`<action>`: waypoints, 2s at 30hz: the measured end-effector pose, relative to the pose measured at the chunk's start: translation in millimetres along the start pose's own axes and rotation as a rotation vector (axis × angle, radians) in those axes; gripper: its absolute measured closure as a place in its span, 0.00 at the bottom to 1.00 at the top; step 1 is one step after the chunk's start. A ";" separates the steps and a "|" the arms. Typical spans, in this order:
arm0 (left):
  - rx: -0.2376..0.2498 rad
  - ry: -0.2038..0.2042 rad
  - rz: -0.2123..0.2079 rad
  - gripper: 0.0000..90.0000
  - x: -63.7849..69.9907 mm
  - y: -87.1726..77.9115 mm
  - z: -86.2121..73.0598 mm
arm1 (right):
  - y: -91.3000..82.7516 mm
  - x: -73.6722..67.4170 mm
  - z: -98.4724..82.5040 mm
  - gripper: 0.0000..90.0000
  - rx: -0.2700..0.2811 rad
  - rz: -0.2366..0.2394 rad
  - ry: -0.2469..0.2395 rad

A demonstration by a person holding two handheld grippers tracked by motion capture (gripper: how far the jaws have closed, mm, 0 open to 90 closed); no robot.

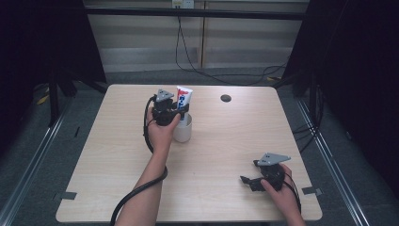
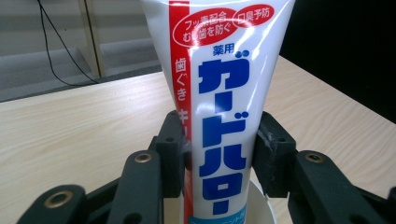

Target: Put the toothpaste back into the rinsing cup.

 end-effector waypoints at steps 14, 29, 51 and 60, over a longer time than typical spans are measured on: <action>-0.012 0.007 0.003 0.66 2.1 -0.2 -4.9 | 0.0 0.0 0.0 0.17 0.000 0.001 0.000; -0.024 0.011 0.001 0.65 1.5 -2.8 -10.2 | 0.0 0.0 0.0 0.17 0.000 0.001 0.000; -0.013 0.011 -0.011 0.63 2.7 -5.4 -11.6 | 0.1 0.1 0.0 0.17 0.001 0.000 -0.001; -0.015 0.013 -0.014 0.62 2.9 -8.3 -12.7 | 0.0 0.1 0.0 0.17 0.000 0.000 -0.001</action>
Point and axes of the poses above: each handheld gripper's, and its own axes: y roughly forward along the jaws, z roughly out of its top, x roughly to its right, the point moved 6 cm from there along y, roughly forward along the jaws, and after that the axes turned 15 degrees about x, right-handed, at the moved point
